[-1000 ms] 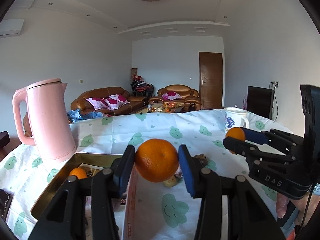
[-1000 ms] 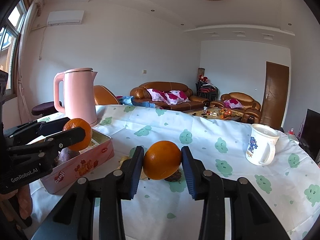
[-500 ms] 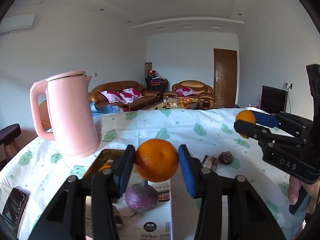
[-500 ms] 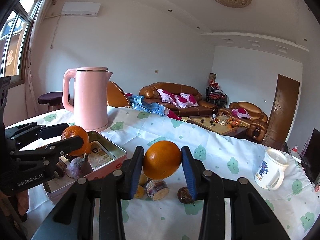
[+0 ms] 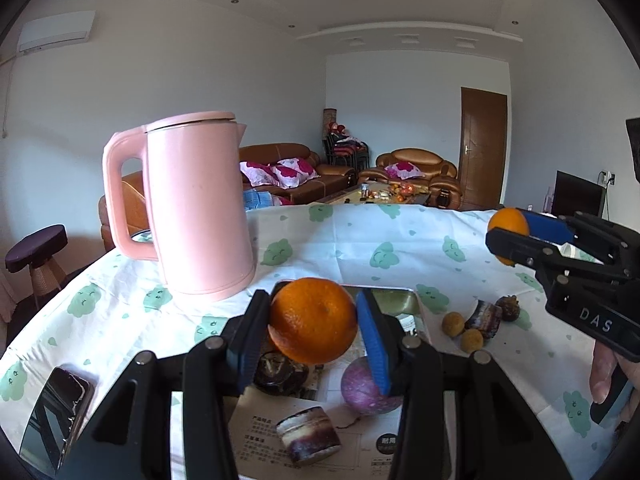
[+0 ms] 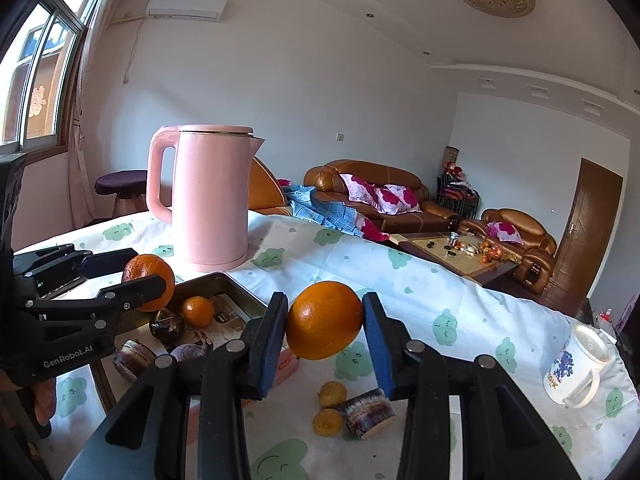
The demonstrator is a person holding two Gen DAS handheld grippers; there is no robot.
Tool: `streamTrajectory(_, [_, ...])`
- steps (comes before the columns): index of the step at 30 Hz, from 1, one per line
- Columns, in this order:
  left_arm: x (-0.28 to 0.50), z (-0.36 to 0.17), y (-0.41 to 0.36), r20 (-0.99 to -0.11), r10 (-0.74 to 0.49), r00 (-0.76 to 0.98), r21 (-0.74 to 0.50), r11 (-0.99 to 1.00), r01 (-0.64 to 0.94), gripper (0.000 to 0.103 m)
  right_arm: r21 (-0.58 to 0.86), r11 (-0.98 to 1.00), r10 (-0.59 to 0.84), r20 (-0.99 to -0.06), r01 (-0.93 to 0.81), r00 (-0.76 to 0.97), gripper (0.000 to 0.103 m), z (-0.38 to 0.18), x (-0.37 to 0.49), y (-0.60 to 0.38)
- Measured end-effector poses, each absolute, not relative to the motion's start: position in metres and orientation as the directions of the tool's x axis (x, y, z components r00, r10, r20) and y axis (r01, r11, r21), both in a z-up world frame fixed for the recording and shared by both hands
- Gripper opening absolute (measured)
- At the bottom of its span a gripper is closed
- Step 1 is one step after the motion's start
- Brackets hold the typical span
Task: Organize fruits
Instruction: 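Lower both oranges into the tin and open both tools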
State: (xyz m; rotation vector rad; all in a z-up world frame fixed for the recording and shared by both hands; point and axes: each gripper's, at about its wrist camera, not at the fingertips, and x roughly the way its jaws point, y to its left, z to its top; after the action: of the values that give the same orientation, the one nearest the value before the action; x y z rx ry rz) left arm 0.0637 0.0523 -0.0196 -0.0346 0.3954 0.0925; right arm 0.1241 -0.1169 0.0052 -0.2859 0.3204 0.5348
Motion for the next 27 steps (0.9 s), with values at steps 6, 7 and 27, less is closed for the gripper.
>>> streamTrajectory(6, [0.069,-0.025,0.068,-0.42,0.103,0.902,-0.007,0.993,-0.117,0.046,-0.163,0.799,0.485,-0.394,-0.579,0.781,0.04,0.005,0.131,-0.096])
streamTrajectory(7, [0.07,-0.026,0.07,-0.425,0.102,0.9,-0.008,0.993,-0.116,0.046,-0.157,0.795,0.492,-0.4,-0.586,0.774,0.04,0.004,0.132,-0.093])
streamTrajectory(27, [0.084,-0.043,0.087,-0.497,0.096,0.863,-0.015,0.993,-0.119,0.046,-0.115,0.713,0.559,-0.503,-0.692,0.66,0.041,-0.03,0.133,-0.04])
